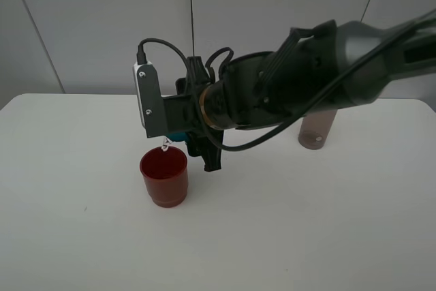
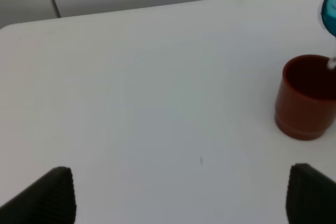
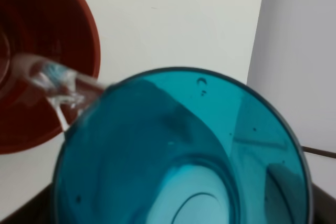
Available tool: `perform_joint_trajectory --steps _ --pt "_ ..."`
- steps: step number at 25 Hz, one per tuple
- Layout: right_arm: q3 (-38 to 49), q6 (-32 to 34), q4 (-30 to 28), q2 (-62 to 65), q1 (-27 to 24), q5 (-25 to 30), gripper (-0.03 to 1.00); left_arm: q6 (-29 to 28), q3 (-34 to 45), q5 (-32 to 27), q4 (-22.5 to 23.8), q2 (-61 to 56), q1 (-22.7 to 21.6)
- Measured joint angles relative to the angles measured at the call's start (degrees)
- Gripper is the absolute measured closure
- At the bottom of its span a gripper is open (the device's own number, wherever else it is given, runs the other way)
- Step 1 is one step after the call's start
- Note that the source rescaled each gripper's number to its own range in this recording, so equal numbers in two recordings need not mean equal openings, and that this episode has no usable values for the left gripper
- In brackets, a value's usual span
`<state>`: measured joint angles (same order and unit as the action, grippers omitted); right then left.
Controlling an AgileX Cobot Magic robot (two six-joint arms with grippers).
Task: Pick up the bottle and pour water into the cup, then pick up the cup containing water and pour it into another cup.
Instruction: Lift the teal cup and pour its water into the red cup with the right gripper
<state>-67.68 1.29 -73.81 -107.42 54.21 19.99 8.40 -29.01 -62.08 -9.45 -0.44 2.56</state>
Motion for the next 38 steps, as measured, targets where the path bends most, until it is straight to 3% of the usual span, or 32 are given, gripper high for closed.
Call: perform_joint_trajectory --steps 38 --pt "0.0 0.0 -15.6 0.0 0.0 -0.1 0.87 0.0 0.0 0.0 0.0 0.0 0.0"
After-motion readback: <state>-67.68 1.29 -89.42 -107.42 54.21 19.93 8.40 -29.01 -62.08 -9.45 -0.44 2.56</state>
